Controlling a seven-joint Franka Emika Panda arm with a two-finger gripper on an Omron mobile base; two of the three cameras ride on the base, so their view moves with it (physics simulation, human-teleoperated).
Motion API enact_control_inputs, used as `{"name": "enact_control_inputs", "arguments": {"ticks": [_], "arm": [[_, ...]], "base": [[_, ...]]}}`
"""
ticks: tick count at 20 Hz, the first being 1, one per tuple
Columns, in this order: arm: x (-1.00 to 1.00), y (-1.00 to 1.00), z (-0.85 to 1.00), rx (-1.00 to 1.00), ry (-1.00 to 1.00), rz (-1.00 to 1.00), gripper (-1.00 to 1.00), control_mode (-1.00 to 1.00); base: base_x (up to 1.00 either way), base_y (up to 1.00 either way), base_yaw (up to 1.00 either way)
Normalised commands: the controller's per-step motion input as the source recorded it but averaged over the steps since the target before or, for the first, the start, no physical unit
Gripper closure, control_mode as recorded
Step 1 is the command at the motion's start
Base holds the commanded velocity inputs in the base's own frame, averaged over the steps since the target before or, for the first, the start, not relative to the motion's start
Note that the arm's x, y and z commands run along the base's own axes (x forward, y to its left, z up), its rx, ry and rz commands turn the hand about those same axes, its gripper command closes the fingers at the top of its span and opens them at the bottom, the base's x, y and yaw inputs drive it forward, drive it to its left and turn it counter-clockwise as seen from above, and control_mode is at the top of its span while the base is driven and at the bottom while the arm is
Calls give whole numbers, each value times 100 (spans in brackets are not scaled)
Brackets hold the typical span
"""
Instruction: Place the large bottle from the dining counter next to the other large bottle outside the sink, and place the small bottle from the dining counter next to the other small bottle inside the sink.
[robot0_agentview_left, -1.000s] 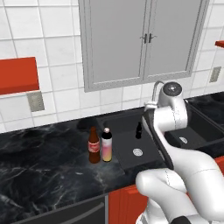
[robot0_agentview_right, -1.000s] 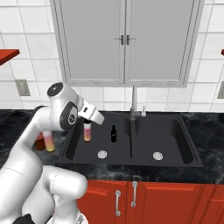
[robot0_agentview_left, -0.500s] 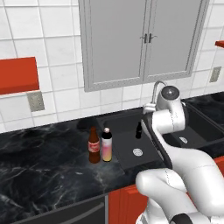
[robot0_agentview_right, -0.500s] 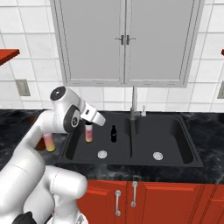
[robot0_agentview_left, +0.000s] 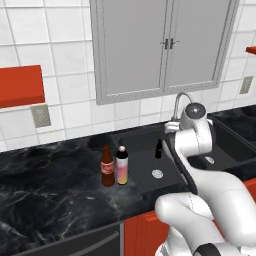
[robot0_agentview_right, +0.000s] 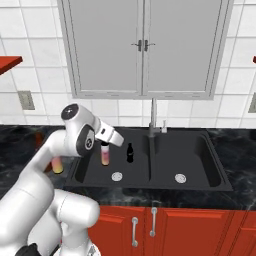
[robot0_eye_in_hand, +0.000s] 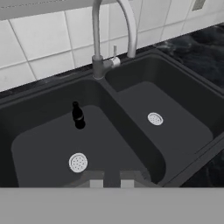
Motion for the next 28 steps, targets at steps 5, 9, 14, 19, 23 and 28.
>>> {"name": "enact_control_inputs", "arguments": {"ticks": [5,9,14,19,23,28], "arm": [[0,-9,-16,0,-3,0,100,-100],[0,-15,-19,0,-4,0,100,-100],[0,-11,-14,0,-2,0,100,-100],[0,-4,-17,0,0,0,100,-100],[2,-3,-18,0,0,0,100,-100],[8,-6,-12,0,0,0,100,-100]], "base": [[0,0,0],[0,0,0],[0,0,0],[0,0,0],[0,0,0],[0,0,0]]}}
